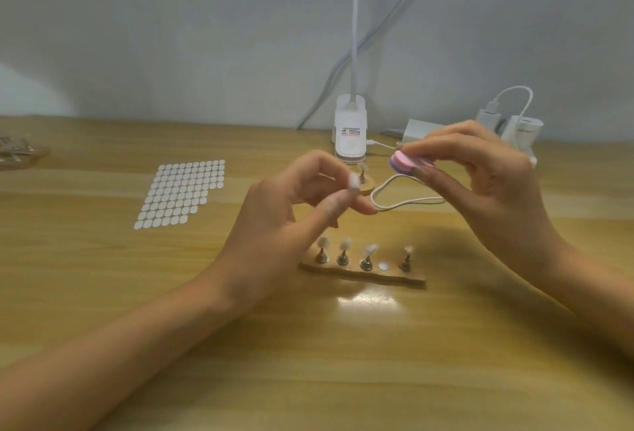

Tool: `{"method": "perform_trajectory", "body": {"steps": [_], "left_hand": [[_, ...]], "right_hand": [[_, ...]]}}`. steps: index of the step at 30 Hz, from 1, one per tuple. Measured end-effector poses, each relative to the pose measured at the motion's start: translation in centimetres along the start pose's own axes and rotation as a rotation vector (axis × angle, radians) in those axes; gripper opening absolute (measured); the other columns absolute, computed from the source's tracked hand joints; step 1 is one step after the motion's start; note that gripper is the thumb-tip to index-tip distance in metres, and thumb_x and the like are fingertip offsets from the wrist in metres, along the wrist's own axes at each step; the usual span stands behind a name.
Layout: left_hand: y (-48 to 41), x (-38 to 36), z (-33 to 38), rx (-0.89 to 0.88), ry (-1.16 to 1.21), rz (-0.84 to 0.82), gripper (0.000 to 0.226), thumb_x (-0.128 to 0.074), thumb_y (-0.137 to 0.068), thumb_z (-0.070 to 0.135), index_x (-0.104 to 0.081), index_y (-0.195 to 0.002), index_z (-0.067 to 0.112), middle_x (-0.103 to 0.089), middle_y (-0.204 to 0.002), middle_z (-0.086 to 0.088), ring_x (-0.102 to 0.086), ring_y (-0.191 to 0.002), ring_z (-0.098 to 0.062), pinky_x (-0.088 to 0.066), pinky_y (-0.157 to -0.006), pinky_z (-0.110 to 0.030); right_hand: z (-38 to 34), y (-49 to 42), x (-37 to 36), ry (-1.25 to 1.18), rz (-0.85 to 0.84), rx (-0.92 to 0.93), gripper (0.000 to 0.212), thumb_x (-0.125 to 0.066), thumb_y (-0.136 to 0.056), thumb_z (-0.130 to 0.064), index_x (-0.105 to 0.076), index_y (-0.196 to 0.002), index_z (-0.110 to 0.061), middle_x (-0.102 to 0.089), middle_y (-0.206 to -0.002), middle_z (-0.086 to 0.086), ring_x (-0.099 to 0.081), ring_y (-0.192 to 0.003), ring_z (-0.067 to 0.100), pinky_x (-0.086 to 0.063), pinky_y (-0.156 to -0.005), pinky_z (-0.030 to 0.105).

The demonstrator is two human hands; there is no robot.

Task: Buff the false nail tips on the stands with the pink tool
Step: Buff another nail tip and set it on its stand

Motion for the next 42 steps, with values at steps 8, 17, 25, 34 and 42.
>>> {"method": "perform_trajectory", "body": {"steps": [8, 17, 25, 34, 42], "left_hand": [[0.0, -2.5, 0.1, 0.004, -0.151, -0.117, 0.012, -0.077, -0.084, 0.038, -0.069, -0.085, 0.029, -0.07, -0.113, 0.022, -0.056, -0.123, -0.004, -0.039, -0.109, -0.044], [0.6, -4.9, -1.2, 0.116, -0.448, -0.237, 0.02, -0.083, -0.071, 0.046, -0.063, -0.074, 0.046, -0.056, -0.109, 0.023, -0.036, -0.118, 0.001, -0.019, -0.091, -0.026], [0.3, -4.2, -2.1, 0.163, -0.48, -0.19, 0.017, -0.074, -0.073, 0.058, -0.067, -0.081, 0.045, -0.059, -0.107, 0.029, -0.04, -0.114, 0.002, -0.018, -0.082, -0.026], [-0.1, -5.5, -0.6, 0.047, -0.599, -0.325, 0.028, -0.057, -0.077, 0.067, -0.055, -0.095, 0.045, -0.063, -0.1, 0.028, -0.05, -0.103, 0.006, -0.019, -0.097, -0.03], [-0.8, -6.1, 0.0, 0.032, -0.625, -0.231, 0.017, -0.07, -0.088, 0.046, -0.057, -0.086, 0.037, -0.065, -0.095, 0.023, -0.05, -0.101, 0.005, -0.02, -0.1, -0.035]], "right_hand": [[4.0, 1.3, -1.4, -0.116, -0.025, -0.198, 0.016, -0.072, -0.088, -0.029, -0.076, -0.102, -0.02, -0.07, -0.1, 0.0, -0.066, -0.099, 0.025, -0.052, -0.089, 0.051], [5.0, 1.4, -1.8, -0.247, -0.02, -0.316, 0.019, -0.076, -0.084, -0.027, -0.077, -0.099, -0.016, -0.073, -0.1, 0.002, -0.069, -0.099, 0.02, -0.055, -0.094, 0.038], [5.4, 1.5, -2.1, -0.349, -0.022, -0.395, 0.022, -0.077, -0.081, -0.025, -0.077, -0.099, -0.013, -0.076, -0.1, 0.002, -0.072, -0.095, 0.014, -0.056, -0.086, 0.023], [5.4, 1.6, -2.5, -0.404, -0.059, -0.407, 0.021, -0.076, -0.081, -0.021, -0.076, -0.099, -0.009, -0.077, -0.098, -0.001, -0.072, -0.093, 0.01, -0.054, -0.081, 0.017], [5.3, 1.6, -2.2, -0.4, -0.05, -0.414, 0.024, -0.076, -0.081, -0.028, -0.077, -0.1, -0.012, -0.076, -0.1, -0.001, -0.072, -0.097, 0.013, -0.055, -0.085, 0.021]]}}
Point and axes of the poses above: each hand's wrist, its own y-axis away from the middle knuckle, its own x-axis out of the back of the hand, z = x × y, the point moved 9 cm from there along -y, towards the middle knuckle
